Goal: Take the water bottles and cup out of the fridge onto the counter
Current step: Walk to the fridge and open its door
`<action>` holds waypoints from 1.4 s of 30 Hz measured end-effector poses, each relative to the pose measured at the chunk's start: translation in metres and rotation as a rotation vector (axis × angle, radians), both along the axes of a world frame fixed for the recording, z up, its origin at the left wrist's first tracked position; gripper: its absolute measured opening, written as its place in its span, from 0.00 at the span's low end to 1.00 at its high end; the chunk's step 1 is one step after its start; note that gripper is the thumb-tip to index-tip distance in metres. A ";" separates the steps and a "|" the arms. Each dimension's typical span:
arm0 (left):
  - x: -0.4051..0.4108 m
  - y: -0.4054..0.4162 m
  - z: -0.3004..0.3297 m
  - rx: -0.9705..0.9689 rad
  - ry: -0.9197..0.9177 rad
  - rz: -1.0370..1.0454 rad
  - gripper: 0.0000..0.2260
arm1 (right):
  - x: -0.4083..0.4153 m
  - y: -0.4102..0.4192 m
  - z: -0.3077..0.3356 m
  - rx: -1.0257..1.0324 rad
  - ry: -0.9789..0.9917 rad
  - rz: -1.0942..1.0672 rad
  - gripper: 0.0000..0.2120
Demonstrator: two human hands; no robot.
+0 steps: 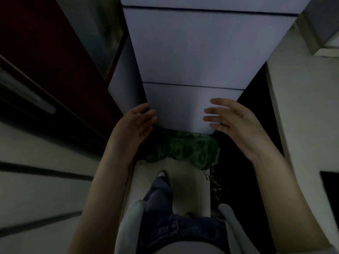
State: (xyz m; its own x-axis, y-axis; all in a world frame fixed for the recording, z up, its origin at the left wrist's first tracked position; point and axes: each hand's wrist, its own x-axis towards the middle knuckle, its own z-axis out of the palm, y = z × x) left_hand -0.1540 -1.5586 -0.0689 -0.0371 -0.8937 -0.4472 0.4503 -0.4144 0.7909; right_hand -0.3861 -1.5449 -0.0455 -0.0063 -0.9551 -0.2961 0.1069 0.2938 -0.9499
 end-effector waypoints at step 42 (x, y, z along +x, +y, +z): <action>0.035 -0.292 0.047 -0.426 -0.201 0.270 0.11 | 0.103 -0.312 0.048 -0.331 0.069 0.213 0.10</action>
